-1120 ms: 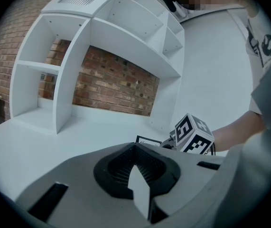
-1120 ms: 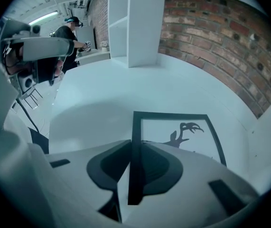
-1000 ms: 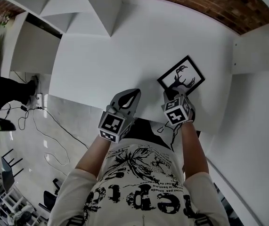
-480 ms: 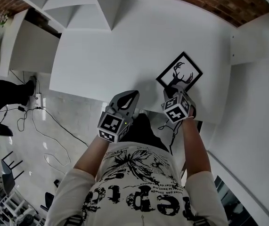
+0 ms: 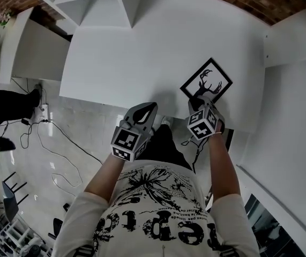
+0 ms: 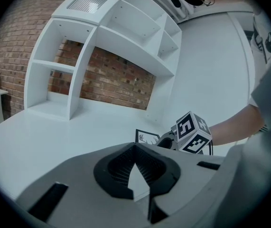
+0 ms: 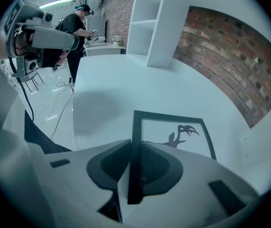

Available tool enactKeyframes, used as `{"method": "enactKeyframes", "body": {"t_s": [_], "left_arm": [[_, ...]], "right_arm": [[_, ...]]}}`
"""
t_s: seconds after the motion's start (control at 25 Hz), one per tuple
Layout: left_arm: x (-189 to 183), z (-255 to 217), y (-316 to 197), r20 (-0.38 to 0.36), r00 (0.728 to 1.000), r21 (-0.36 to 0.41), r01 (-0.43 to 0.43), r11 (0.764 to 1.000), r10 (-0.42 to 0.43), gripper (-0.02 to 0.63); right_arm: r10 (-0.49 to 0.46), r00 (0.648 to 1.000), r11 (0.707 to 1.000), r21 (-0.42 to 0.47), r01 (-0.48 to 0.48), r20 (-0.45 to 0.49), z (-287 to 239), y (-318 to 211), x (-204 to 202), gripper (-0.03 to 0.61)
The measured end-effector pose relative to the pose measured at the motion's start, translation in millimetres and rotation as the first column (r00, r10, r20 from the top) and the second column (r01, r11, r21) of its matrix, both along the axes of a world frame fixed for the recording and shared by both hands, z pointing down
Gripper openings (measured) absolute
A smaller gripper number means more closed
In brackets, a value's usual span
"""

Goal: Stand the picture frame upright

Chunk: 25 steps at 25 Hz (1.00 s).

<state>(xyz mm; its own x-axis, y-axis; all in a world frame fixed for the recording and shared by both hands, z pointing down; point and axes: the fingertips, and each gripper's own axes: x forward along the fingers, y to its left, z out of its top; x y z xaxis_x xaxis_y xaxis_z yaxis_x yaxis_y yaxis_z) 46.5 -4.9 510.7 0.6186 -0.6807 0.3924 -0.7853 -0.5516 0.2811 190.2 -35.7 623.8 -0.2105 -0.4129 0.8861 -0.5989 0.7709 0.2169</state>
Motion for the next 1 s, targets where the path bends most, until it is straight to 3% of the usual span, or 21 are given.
{"method": "enactKeyframes", "body": {"t_s": [0.44, 1.0], "left_arm": [[-25.4, 19.9, 34.4, 0.003, 1.000, -0.034, 0.009, 0.999, -0.009, 0.014], [-49.1, 25.1, 75.2, -0.002, 1.000, -0.047, 0.000, 0.999, -0.001, 0.014]], "right_arm": [[-0.067, 0.998, 0.997, 0.033, 0.067, 0.002, 2.9, 44.8, -38.1, 0.072], [-0.142, 0.990, 0.990, 0.008, 0.142, -0.009, -1.0, 95.0, -69.1, 0.072]]}}
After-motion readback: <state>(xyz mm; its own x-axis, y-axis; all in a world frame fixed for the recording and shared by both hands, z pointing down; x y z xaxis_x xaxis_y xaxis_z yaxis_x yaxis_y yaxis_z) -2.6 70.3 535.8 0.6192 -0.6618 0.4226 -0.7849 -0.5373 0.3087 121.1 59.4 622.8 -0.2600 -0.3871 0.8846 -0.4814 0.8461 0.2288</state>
